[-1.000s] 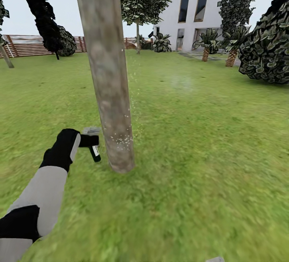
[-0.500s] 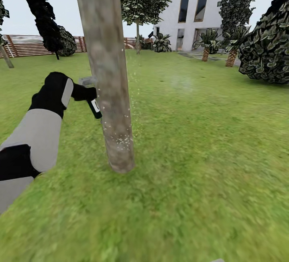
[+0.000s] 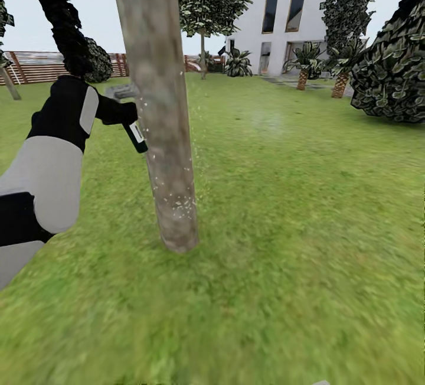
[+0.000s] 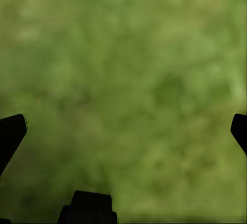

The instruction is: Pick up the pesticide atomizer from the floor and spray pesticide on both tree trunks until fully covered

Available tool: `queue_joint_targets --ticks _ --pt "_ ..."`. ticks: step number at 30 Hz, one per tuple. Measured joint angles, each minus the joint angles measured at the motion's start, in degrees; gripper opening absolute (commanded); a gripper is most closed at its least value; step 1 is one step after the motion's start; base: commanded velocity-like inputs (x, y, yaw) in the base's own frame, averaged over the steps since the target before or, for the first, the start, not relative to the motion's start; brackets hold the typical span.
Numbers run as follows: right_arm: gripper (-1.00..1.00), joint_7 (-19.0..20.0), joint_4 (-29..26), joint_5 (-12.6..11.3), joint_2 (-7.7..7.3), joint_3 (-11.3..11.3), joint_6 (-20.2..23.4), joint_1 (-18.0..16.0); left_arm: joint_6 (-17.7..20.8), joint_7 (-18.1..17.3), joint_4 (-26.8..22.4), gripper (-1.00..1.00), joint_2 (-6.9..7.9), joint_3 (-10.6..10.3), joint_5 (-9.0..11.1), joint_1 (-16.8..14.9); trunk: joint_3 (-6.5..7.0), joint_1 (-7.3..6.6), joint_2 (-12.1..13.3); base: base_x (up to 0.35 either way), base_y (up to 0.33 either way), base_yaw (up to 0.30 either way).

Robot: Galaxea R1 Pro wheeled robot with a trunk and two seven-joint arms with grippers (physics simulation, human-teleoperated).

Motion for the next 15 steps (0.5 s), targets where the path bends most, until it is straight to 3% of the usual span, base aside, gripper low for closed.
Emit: queue_joint_targets --ticks 13,15 --pt "1.0 0.0 0.0 0.0 0.0 0.0 0.0 0.01 0.1 -0.02 -6.77 -1.0 -0.4 -0.07 0.36 -3.38 0.0 -0.02 0.0 -0.006 0.001 0.0" --pt "1.0 0.0 0.0 0.0 0.0 0.0 0.0 -0.01 0.11 -0.14 -6.79 -1.0 -0.71 -0.02 1.55 -3.66 0.0 -0.02 0.0 0.0 0.0 0.0"
